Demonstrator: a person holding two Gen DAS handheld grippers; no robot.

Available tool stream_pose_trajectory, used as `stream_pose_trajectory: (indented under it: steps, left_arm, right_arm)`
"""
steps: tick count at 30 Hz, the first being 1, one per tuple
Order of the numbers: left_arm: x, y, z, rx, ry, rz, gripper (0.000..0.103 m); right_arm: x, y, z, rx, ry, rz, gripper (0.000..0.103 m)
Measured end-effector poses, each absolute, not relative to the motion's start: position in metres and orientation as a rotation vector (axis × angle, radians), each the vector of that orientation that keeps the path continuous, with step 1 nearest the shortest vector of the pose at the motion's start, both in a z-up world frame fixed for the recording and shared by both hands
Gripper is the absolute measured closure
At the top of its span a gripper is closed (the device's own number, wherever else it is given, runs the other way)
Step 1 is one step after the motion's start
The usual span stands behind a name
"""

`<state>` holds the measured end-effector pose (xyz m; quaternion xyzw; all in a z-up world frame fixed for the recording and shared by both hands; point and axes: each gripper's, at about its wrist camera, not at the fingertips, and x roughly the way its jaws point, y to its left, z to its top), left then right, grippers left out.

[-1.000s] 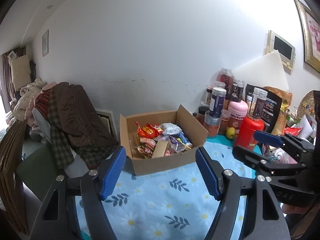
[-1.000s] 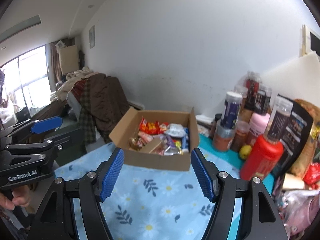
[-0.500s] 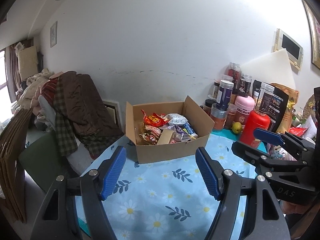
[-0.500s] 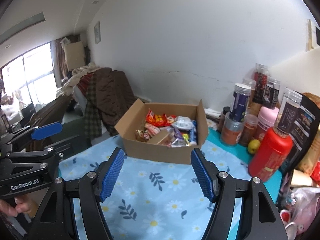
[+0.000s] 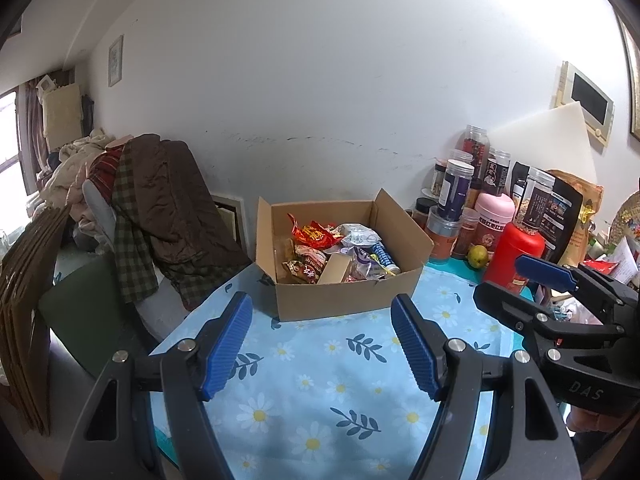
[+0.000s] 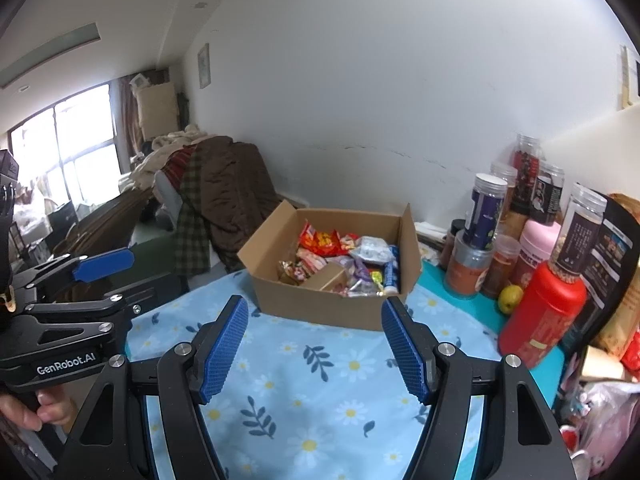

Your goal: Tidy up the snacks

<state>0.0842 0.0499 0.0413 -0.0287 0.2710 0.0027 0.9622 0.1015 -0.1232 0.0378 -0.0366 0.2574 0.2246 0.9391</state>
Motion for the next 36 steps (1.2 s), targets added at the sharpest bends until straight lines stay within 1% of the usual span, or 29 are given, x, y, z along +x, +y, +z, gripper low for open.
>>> stream_pose_trajectory:
  steps: [2, 19, 23, 36]
  left_arm:
    - [0.085, 0.05, 0.042, -0.056, 0.55, 0.009, 0.031]
    - [0.084, 0.042, 0.048, -0.055, 0.548, 0.002, 0.031]
    - [0.081, 0.04, 0.049, -0.051, 0.542, -0.004, 0.031]
    - [0.076, 0.039, 0.051, -0.047, 0.534, 0.005, 0.031]
  right_arm:
    - [0.101, -0.123, 0.038, -0.075, 0.525, 0.459, 0.031]
    - [0.096, -0.133, 0.045, -0.075, 0.506, 0.473, 0.031]
    - [0.094, -0.136, 0.047, -0.069, 0.499, 0.476, 0.028]
    - [0.094, -0.136, 0.047, -0.078, 0.501, 0.482, 0.026]
